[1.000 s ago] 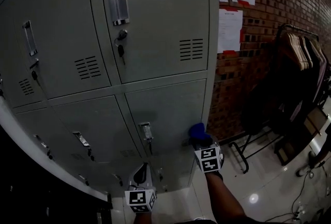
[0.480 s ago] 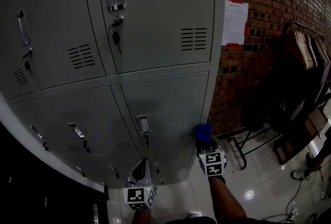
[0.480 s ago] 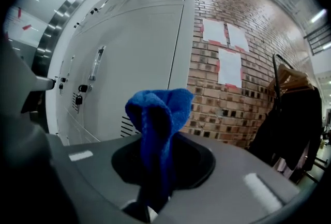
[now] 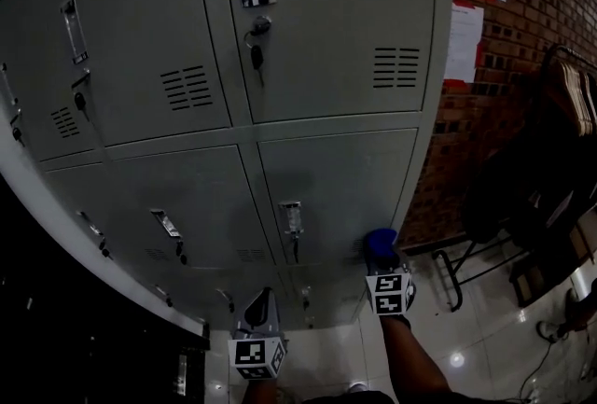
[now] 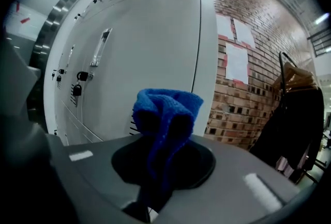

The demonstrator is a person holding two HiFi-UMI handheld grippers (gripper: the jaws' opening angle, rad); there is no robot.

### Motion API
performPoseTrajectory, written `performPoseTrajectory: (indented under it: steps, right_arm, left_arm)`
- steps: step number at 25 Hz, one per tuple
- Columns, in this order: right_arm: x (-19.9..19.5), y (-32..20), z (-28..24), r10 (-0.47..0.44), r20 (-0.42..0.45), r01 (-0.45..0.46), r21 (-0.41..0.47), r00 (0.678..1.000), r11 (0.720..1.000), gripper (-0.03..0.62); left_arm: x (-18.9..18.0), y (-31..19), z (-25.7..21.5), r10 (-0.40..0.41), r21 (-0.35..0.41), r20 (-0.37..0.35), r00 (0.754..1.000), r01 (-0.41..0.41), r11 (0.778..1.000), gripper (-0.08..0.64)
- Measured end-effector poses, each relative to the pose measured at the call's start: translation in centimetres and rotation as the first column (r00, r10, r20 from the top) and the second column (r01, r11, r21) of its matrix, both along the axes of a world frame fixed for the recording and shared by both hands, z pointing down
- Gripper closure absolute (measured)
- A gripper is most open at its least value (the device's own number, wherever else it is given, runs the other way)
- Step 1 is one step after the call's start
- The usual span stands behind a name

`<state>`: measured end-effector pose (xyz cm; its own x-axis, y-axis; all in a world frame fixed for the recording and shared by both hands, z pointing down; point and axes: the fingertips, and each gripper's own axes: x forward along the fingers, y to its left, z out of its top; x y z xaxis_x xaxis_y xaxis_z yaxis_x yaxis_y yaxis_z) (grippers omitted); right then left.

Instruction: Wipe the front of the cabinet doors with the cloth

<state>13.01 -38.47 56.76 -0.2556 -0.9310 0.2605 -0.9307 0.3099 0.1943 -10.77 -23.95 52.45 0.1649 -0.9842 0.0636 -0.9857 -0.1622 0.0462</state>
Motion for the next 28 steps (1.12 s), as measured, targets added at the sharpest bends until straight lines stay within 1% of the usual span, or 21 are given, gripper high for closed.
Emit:
performPoseTrajectory:
  steps: [3,6,10,14,18,21,28]
  right_arm:
    - [-1.4,0.0,0.0,-0.022,-0.001,0.022,-0.004,1.0,1.0,0.532]
    - [-3.0,0.3,0.1,-0.047,-0.007,0.047,-0.009,0.999,0.999,0.532]
    - [-5.7,0.7,0.5,-0.102,-0.039,0.101,-0.014,0.994,0.995,0.532]
    - [-8.7,1.3,0.6,-0.153,-0.04,0.152,-0.018,0.987,0.988,0.532]
    - [-11.4,1.7,0.2,-0.183,-0.024,0.182,-0.021,0.983,0.983,0.532]
    - [-13.3,2.1,0.1,-0.206,-0.001,0.206,-0.027,0.979,0.978,0.532]
    - [-17.5,2.7,-0.2,-0.259,0.013,0.259,-0.023,0.966,0.966,0.532]
  left_arm:
    - [-1.4,0.2,-0.1,-0.022,0.002,-0.007,1.0,0.022,1.0,0.545]
    - [-2.0,0.4,-0.4,-0.023,0.012,-0.014,1.0,0.023,1.0,0.545]
    - [-2.6,0.9,-0.9,-0.027,0.023,-0.017,1.0,0.027,0.999,0.545]
    - [-3.5,1.6,-0.6,-0.036,0.022,-0.02,0.999,0.037,0.999,0.545]
    - [-4.3,2.3,-0.6,-0.031,0.0,-0.039,0.999,0.031,1.0,0.545]
    - [-4.9,2.8,-0.8,-0.032,0.002,-0.035,0.999,0.032,0.999,0.545]
    - [-7.2,3.9,-0.9,-0.053,-0.004,-0.029,0.998,0.053,0.999,0.545]
